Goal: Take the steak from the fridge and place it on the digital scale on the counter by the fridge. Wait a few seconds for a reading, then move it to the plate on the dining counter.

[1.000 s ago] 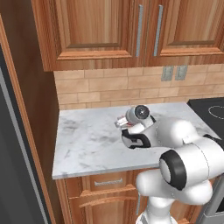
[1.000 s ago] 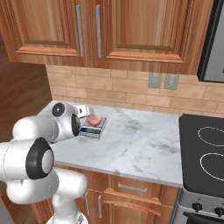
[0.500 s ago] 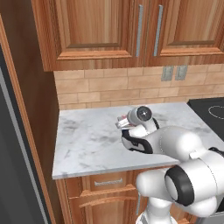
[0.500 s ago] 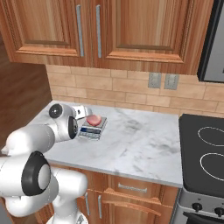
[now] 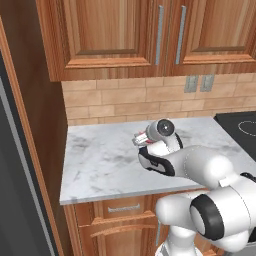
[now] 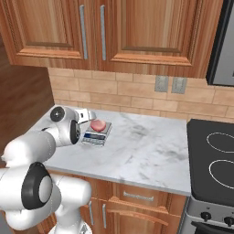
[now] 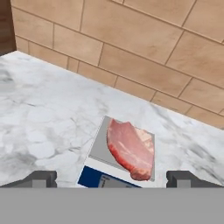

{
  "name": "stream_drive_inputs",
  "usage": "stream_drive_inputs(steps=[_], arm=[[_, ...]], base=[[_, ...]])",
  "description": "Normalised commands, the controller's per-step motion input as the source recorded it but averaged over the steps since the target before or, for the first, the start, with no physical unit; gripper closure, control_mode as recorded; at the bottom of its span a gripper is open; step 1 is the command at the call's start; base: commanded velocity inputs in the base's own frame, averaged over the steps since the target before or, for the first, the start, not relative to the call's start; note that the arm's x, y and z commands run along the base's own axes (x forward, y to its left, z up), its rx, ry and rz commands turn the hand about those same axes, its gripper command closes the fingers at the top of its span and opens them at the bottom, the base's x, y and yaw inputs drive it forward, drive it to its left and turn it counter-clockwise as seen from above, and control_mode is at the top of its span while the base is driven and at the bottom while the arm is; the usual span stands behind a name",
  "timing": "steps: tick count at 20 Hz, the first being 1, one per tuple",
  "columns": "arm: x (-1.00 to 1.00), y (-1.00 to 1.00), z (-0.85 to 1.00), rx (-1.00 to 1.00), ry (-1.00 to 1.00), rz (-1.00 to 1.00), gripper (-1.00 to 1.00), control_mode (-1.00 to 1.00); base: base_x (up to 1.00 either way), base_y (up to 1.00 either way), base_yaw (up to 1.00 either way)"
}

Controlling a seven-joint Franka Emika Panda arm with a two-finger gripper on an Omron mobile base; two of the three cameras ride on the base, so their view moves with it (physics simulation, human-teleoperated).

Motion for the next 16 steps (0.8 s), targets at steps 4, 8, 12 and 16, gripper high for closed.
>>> stream_drive_inputs(steps=[4,8,12,16], arm=[[0.0,0.0,0.0,0.0,0.01,0.0,-1.0,-1.0],[0.0,0.0,0.0,0.0,0.03,0.0,-1.0,-1.0],[0.0,0.0,0.0,0.0,0.13,0.0,-1.0,-1.0],[0.0,0.0,0.0,0.0,0.14,-0.01,-1.0,-1.0]], base=[[0.0,0.0,0.0],[0.0,0.0,0.0],[0.0,0.0,0.0],[0.0,0.0,0.0]])
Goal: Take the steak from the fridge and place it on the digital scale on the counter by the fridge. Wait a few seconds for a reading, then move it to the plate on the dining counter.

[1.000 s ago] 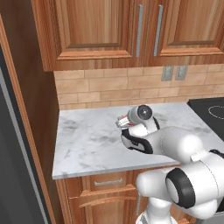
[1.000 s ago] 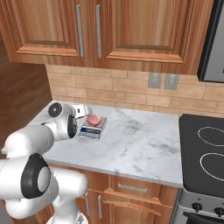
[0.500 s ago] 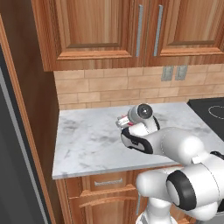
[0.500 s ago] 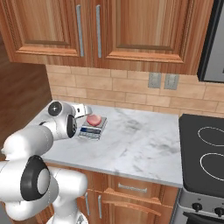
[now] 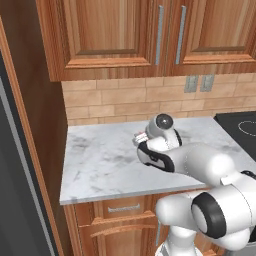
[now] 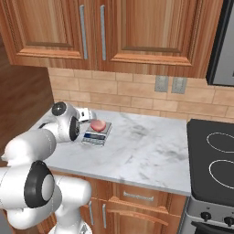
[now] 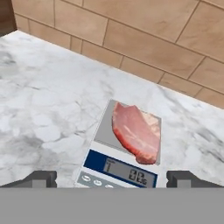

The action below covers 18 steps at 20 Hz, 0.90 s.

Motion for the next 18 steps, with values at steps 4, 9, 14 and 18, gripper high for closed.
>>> stream_drive_inputs(steps=[4,9,14,18], arm=[[-0.07,0.0,0.0,0.0,0.04,-0.01,-1.0,-1.0],[-0.1,0.0,0.01,0.0,0.0,-0.01,-1.0,-1.0],[-0.1,0.0,0.0,0.0,0.0,-0.02,-1.0,-1.0],[-0.02,0.0,0.0,0.0,0.0,-0.02,-1.0,-1.0]], base=[[0.0,0.0,0.0],[0.0,0.0,0.0],[0.0,0.0,0.0],[0.0,0.0,0.0]])
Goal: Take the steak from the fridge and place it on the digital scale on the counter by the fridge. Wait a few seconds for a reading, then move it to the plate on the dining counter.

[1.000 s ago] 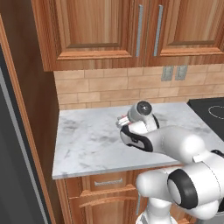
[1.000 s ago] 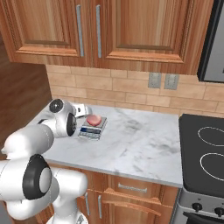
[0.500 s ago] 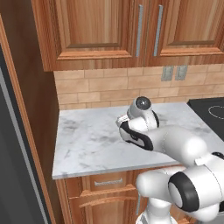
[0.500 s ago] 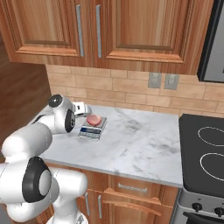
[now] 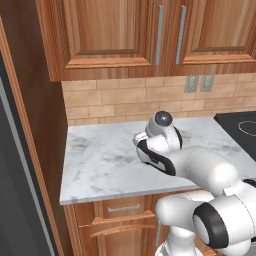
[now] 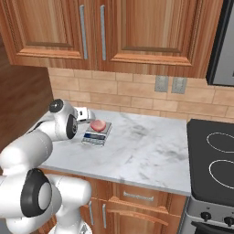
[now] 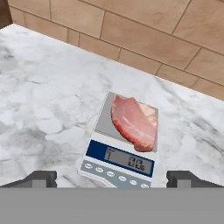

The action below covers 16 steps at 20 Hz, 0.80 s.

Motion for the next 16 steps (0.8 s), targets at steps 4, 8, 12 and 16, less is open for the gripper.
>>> stream_drive_inputs(steps=[4,8,12,16], arm=[[0.0,0.0,0.02,0.0,0.0,0.0,-1.0,-1.0],[0.0,0.0,0.05,0.0,0.0,0.0,-1.0,-1.0],[0.0,0.0,0.02,0.0,0.0,0.0,-1.0,-1.0],[0.0,0.0,0.0,0.0,0.0,0.0,-1.0,-1.0]], base=[[0.0,0.0,0.0],[0.0,0.0,0.0],[0.0,0.0,0.0],[0.0,0.0,0.0]])
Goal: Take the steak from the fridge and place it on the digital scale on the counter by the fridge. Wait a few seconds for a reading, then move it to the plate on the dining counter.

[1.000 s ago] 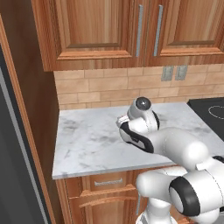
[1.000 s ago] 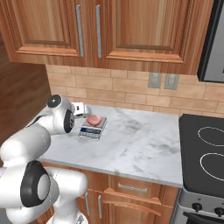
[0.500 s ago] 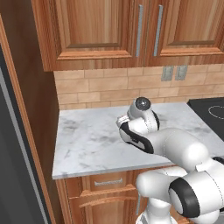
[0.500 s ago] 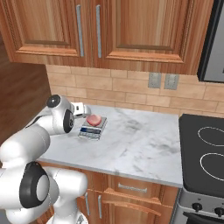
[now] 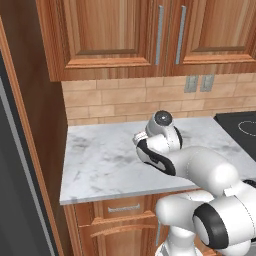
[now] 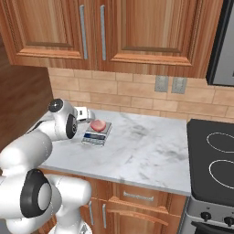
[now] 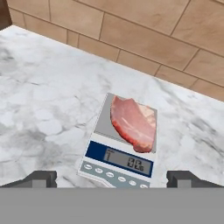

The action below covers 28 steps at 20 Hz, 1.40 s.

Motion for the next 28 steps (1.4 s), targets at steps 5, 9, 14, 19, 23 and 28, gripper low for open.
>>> stream_drive_inputs(steps=[5,9,14,19,23,28], arm=[[0.0,0.0,0.0,0.0,0.01,0.0,-1.0,-1.0],[0.0,0.0,0.0,0.0,0.02,0.0,-1.0,-1.0],[0.0,0.0,0.0,0.0,0.02,0.0,-1.0,-1.0],[0.0,0.0,0.0,0.0,0.02,0.0,-1.0,-1.0],[0.0,0.0,0.0,0.0,0.03,-0.01,-1.0,-1.0],[0.0,0.0,0.0,0.0,0.03,-0.01,-1.0,-1.0]], base=[[0.0,0.0,0.0],[0.0,0.0,0.0],[0.0,0.0,0.0],[0.0,0.0,0.0],[0.0,0.0,0.0],[0.0,0.0,0.0]])
